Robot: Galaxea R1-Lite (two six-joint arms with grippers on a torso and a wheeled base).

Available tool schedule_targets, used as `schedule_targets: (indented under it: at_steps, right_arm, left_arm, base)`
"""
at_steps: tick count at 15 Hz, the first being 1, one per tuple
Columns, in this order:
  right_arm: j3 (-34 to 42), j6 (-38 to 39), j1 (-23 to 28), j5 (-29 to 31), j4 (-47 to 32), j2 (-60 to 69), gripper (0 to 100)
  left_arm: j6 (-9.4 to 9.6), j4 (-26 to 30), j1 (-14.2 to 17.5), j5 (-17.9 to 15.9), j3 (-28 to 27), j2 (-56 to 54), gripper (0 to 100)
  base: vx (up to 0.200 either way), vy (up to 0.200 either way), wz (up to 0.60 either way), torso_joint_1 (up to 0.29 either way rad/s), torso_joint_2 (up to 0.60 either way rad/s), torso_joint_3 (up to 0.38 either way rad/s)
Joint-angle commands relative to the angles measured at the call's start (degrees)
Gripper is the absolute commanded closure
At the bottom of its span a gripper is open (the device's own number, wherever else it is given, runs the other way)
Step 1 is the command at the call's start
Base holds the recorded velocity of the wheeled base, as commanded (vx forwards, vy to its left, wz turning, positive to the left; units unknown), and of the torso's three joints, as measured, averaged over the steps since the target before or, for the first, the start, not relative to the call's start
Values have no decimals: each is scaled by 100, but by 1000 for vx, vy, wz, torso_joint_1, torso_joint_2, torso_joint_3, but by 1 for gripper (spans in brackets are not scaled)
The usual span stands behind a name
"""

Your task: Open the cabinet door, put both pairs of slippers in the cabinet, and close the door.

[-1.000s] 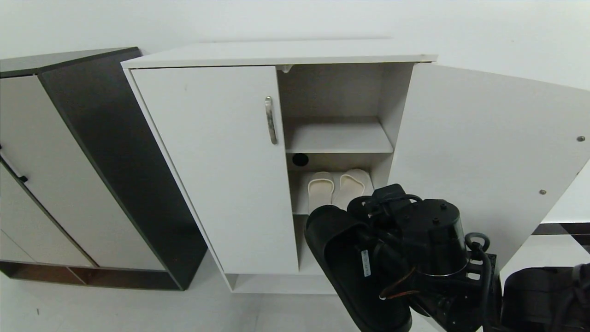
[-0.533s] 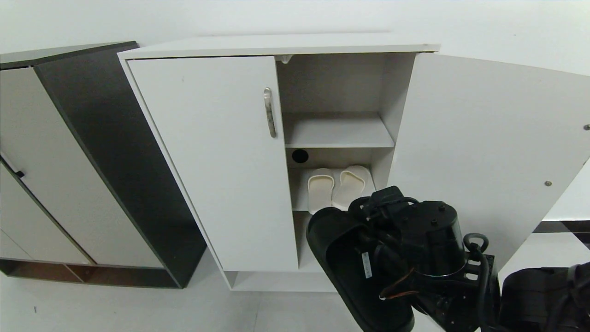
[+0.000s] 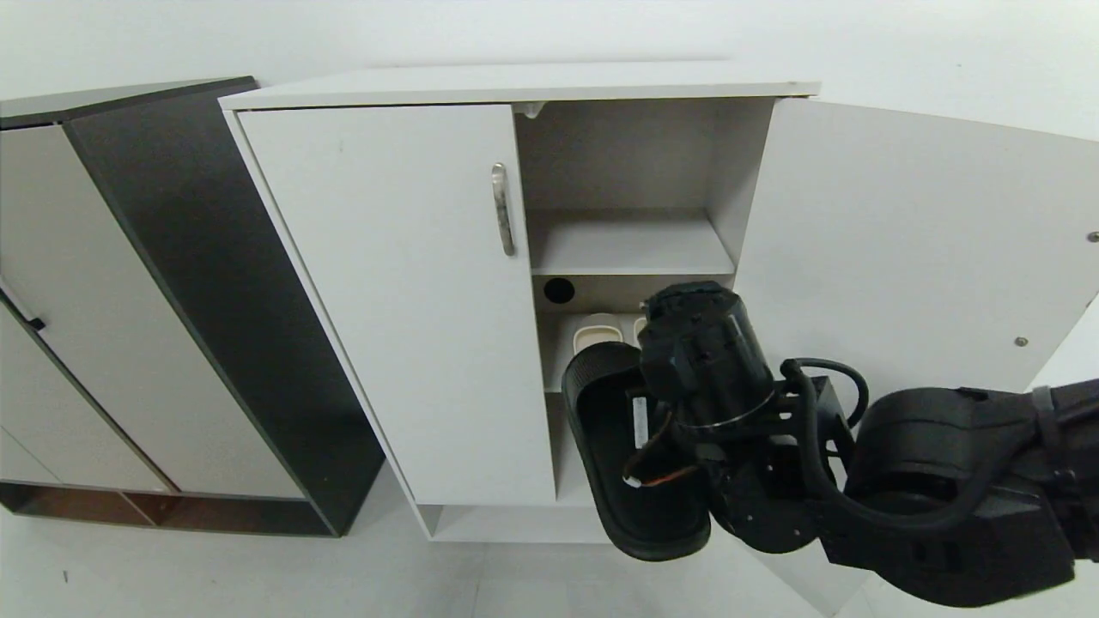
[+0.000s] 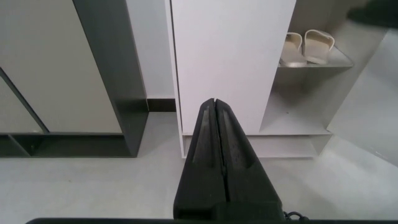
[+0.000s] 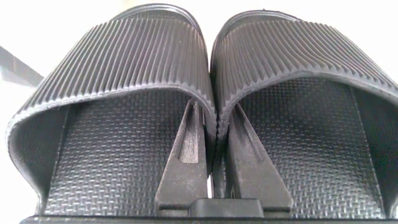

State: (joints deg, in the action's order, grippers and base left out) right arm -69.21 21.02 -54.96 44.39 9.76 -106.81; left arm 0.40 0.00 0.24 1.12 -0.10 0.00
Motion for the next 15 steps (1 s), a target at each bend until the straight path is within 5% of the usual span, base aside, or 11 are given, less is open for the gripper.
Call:
schedule_targets:
  at_steps: [1, 15]
  right_arm:
    - [-823, 25, -94, 343, -238, -314, 100]
    - [-1394, -432, 169, 439, -221, -314, 100]
  left_arm:
    - [-5, -9, 2, 11, 1, 0, 100]
    - [4, 0, 2, 11, 1, 0, 100]
  base:
    - [0, 0, 0, 0, 0, 0]
    - [0, 0, 0, 0, 0, 0]
